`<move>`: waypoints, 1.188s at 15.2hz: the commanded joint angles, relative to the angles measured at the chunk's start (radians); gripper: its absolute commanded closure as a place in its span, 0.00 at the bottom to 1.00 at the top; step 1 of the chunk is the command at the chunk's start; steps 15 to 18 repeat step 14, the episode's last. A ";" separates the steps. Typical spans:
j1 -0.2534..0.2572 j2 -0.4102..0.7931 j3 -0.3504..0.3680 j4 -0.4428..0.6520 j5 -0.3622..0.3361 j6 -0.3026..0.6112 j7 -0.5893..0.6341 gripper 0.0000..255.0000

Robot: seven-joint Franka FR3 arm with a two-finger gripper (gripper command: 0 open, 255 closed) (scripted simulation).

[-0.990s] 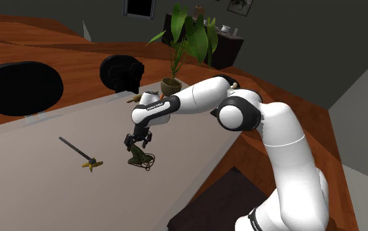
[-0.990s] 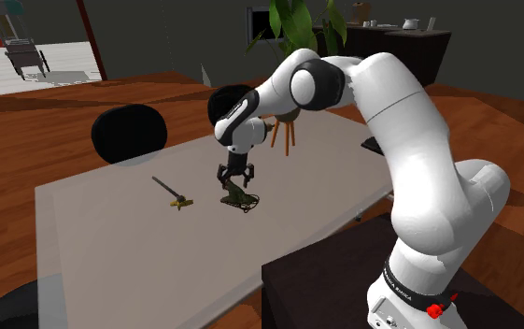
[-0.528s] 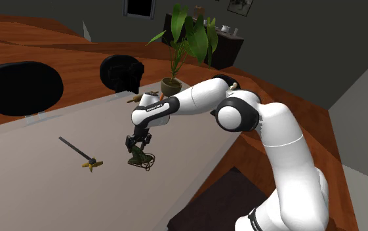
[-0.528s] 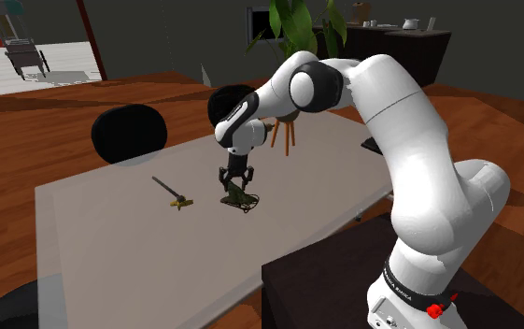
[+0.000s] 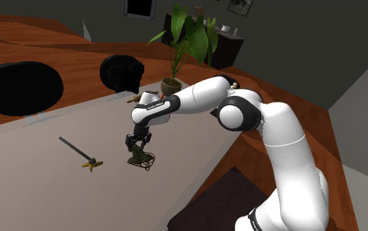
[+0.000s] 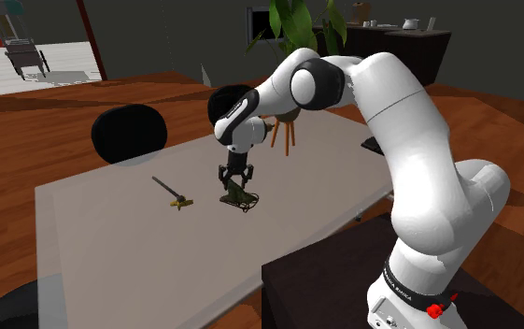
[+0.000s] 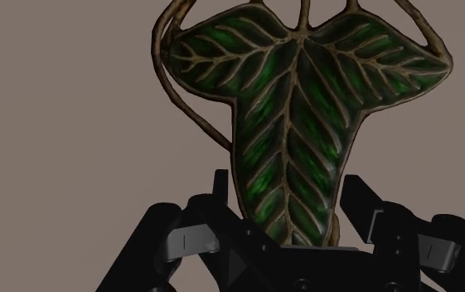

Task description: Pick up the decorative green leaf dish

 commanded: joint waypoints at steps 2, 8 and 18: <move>-0.002 -0.033 -0.001 -0.014 -0.001 -0.018 0.003 1.00; -0.002 -0.094 -0.003 -0.031 -0.004 -0.061 0.014 1.00; -0.002 -0.133 -0.004 -0.037 -0.006 -0.094 0.022 1.00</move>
